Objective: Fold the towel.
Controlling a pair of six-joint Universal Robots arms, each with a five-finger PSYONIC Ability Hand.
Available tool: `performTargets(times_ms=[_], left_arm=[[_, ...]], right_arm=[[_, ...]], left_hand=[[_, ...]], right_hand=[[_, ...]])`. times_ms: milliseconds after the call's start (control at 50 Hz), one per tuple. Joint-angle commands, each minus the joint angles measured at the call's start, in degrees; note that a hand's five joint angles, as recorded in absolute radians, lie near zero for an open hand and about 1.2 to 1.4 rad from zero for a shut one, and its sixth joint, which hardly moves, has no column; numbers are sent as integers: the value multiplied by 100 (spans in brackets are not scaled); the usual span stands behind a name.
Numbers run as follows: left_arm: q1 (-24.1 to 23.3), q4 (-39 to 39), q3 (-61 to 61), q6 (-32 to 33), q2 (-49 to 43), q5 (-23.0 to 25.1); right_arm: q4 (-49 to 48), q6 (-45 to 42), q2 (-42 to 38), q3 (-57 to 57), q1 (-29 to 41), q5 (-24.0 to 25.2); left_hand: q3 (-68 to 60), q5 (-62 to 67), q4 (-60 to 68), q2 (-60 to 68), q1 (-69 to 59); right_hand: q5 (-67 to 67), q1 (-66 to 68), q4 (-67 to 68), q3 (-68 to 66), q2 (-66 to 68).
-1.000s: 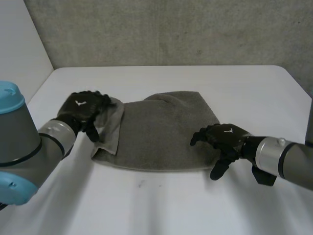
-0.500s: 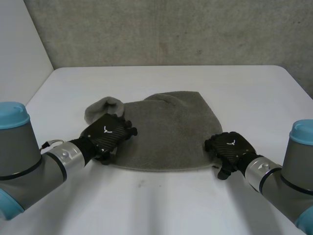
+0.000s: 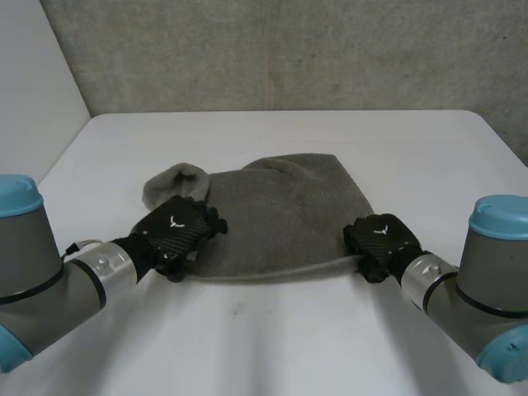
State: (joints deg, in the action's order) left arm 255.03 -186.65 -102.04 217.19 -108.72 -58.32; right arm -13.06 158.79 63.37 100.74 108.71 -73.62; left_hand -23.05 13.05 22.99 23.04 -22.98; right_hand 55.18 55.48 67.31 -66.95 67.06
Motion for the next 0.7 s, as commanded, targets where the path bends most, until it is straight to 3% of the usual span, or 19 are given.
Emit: performTargets(times_ms=[20, 160, 220, 360, 420, 700], left_arm=[[-93, -38, -45, -421, -26, 5], [-269, -64, 272, -1372, -360, -127], [-419, -64, 580, -1644, -685, -434], [-656, -56, 1211, -1776, -1255, -1812], [-743, -21, 1326, -1768, -1397, -2068], [-805, -3, 1239, -1680, -1353, -2166]], right_arm=[[66, 38, -18, -668, 27, -170], [568, 38, 606, -907, 1, -152], [779, 38, 747, -915, -43, -126], [1007, 29, 1001, -793, -34, -117], [1016, 29, 1159, -775, -52, -152], [990, 11, 1591, -889, -87, -143]], left_hand=[[-348, 348, 354, 350, -356], [-399, 398, 404, 400, -406], [-533, 533, 539, 535, -541], [-1354, 1354, 1360, 1356, -1362], [-1726, 1726, 1731, 1727, -1733], [-2182, 2181, 2187, 2183, -2189]], right_hand=[[1482, 2452, 1269, -1305, 1294], [1482, 2452, 1269, -1305, 1294], [1482, 2452, 1269, -1305, 1294], [1482, 2452, 1269, -1305, 1294], [1482, 2452, 1269, -1305, 1294], [1482, 2452, 1269, -1305, 1294]])
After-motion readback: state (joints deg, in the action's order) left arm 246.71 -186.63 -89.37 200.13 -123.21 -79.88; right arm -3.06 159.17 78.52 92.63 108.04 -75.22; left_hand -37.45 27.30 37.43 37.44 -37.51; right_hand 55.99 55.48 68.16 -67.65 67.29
